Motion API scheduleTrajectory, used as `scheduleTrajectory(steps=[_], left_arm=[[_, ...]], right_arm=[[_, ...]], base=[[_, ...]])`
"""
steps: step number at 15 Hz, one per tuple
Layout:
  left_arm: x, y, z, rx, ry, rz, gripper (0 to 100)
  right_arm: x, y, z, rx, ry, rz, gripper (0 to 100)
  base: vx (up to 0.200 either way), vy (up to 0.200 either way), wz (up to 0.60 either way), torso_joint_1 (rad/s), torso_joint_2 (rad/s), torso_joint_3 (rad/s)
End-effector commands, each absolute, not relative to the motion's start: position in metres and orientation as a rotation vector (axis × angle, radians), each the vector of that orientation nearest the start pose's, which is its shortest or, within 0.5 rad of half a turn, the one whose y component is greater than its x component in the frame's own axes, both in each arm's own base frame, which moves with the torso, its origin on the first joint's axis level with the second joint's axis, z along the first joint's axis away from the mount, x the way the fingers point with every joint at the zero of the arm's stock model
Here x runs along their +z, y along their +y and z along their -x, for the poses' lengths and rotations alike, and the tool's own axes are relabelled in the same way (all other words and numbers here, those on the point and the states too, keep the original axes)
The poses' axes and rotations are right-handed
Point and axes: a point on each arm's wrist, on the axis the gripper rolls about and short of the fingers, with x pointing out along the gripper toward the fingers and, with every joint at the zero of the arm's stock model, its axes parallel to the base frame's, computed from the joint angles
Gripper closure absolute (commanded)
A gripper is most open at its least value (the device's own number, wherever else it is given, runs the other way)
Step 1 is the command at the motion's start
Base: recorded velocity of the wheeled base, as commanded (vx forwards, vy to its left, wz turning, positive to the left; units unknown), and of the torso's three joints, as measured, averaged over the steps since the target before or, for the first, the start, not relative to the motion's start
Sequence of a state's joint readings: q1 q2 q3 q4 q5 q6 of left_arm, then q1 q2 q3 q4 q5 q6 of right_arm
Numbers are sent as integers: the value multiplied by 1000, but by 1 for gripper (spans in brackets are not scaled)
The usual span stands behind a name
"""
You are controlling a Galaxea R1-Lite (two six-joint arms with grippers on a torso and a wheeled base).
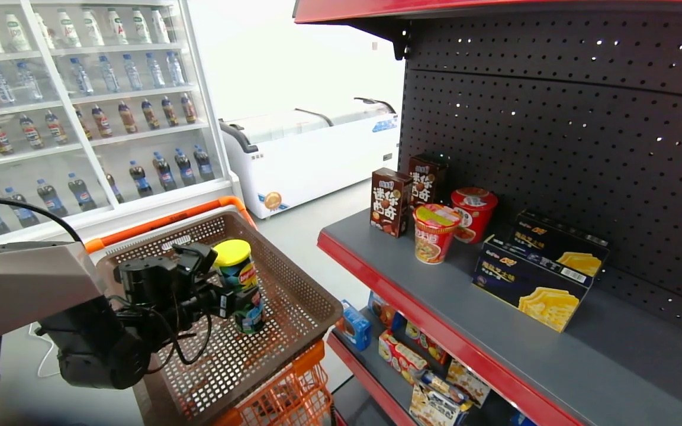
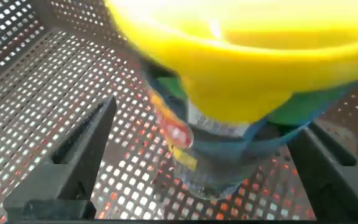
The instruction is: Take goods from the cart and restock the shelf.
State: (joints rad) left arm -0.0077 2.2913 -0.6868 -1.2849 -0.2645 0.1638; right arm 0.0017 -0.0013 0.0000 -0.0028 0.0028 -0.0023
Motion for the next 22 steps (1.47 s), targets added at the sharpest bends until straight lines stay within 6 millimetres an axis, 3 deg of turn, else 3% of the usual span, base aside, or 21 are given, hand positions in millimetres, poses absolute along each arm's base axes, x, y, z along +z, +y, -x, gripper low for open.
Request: scheduleTrajectory(steps=[1,6,9,10,12,13,14,15,16,18,19,20,21,22], left_arm=[[7,-14,-372,-312,304,-120,0],[4,-34,-387,-358,272,-118,0],[2,-37,-390,-364,267,-110,0],[3,-38,-391,-358,266,-111,100],[9,-38,-385,-356,257,-113,100],[31,-38,-378,-363,228,-103,100],[60,-43,-364,-375,220,-68,100],[74,-48,-357,-382,228,-46,100],[124,-51,-327,-378,201,-9,100],[166,-47,-278,-375,156,-17,100],[174,-45,-261,-374,150,-18,100],[183,-45,-205,-397,197,-23,100],[184,-43,-185,-397,213,-28,100],[184,-41,-151,-401,237,-34,100]], right_arm=[[76,0,23,5,-3,3,0],[76,0,23,5,-3,3,0],[76,0,23,5,-3,3,0],[76,0,23,5,-3,3,0],[76,0,23,5,-3,3,0],[76,0,23,5,-3,3,0],[76,0,23,5,-3,3,0],[76,0,23,5,-3,3,0],[76,0,23,5,-3,3,0],[76,0,23,5,-3,3,0],[76,0,23,5,-3,3,0],[76,0,23,5,-3,3,0],[76,0,23,5,-3,3,0],[76,0,23,5,-3,3,0]], base=[[0,0,0,0,0,0],[0,0,0,0,0,0],[0,0,0,0,0,0],[0,0,0,0,0,0],[0,0,0,0,0,0],[0,0,0,0,0,0],[0,0,0,0,0,0],[0,0,0,0,0,0],[0,0,0,0,0,0],[0,0,0,0,0,0],[0,0,0,0,0,0],[0,0,0,0,0,0],[0,0,0,0,0,0],[0,0,0,0,0,0]])
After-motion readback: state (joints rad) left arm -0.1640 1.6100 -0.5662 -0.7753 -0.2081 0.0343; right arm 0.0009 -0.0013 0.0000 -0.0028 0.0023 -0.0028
